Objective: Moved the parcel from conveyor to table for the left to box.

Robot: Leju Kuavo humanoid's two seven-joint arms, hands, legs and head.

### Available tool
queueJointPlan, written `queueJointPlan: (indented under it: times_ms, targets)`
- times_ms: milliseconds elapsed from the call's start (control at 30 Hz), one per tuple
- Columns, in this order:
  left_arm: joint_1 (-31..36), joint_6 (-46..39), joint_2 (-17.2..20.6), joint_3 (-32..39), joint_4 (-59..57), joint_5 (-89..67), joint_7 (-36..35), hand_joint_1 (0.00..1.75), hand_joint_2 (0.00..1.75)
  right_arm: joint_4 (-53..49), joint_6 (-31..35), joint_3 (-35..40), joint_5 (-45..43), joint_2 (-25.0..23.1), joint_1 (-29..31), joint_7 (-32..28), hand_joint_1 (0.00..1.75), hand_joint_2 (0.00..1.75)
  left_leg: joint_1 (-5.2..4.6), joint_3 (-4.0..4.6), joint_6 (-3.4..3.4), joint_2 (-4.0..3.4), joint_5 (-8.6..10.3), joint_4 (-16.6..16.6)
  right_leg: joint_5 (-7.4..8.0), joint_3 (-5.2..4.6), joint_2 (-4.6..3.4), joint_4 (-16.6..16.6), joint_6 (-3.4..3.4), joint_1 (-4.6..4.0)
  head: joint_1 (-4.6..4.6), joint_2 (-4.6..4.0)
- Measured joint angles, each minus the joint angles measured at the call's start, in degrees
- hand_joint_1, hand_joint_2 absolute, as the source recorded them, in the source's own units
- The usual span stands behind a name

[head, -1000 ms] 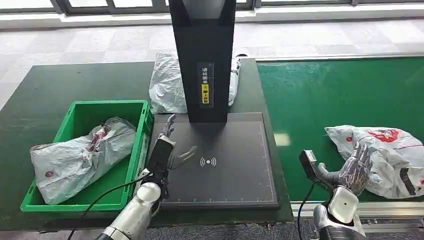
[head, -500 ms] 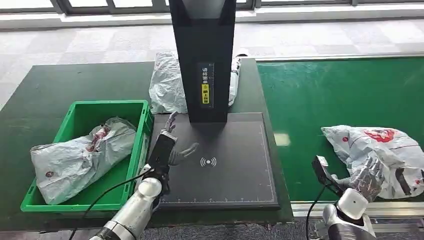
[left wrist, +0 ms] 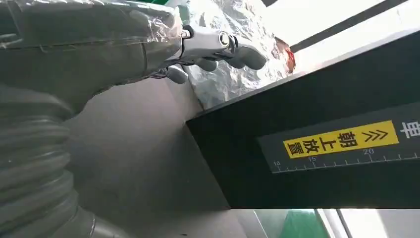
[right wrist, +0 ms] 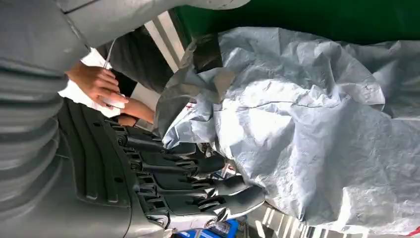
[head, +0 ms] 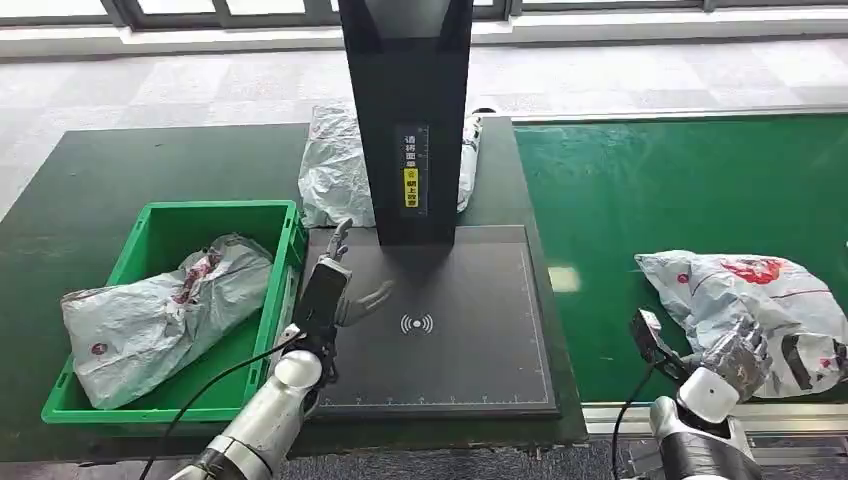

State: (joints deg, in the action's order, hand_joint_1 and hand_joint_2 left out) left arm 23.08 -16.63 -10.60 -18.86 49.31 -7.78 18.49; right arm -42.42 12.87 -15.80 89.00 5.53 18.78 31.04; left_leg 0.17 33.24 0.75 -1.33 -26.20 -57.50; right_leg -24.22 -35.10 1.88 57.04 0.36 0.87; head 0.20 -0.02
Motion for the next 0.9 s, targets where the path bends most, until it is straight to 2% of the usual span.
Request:
queueJointPlan:
  times_ms: [300, 333, 567, 833, 900]
  targets:
    - [0.02, 0.0, 0.0, 0.07, -0.02, 0.0, 0.02, 0.0, 1.75, 1.4, -0.11, 0.0, 0.02, 0.04, 0.66, 0.04, 0.0, 1.75, 0.0, 0.01, 0.0, 0.0, 0.0, 0.0, 0.0, 0.0, 0.0, 0.0, 0.0, 0.0, 0.0, 0.0]
    - [0.04, 0.0, 0.0, 0.13, -0.02, 0.02, 0.02, 0.0, 1.75, 1.62, -0.53, 0.0, 0.02, 0.04, 0.91, 0.13, 1.75, 1.75, 0.0, 0.01, 0.0, 0.0, 0.0, 0.0, 0.0, 0.0, 0.0, 0.0, 0.0, 0.0, 0.0, 0.02]
    - [0.27, 0.26, 0.0, 1.16, -0.15, 0.15, 0.2, 0.0, 1.75, 5.02, -3.34, 0.0, 0.02, 0.66, 2.96, 0.66, 1.75, 1.75, 0.0, 0.01, -0.01, 0.0, 0.01, 0.0, 0.01, 0.0, 0.0, 0.0, 0.01, 0.0, 0.0, 0.0]
    - [0.46, 0.33, 0.07, 2.43, -0.33, 0.5, 0.55, 0.0, 1.75, 9.14, -3.15, 0.0, 0.02, 1.18, 6.23, 0.31, 1.75, 1.75, 0.0, 0.01, -0.02, 0.01, 0.02, 0.0, 0.02, 0.0, 0.01, 0.01, 0.02, 0.0, 0.0, 0.02]
    - [0.45, 0.0, 0.09, 2.67, -0.33, 0.52, 0.59, 0.0, 1.75, 9.53, -1.43, 0.02, 0.02, 1.14, 6.54, -1.24, 1.75, 1.75, 0.0, 0.05, -0.02, 0.01, 0.02, 0.0, 0.02, 0.01, 0.02, 0.04, 0.02, 0.0, 0.0, 0.02]
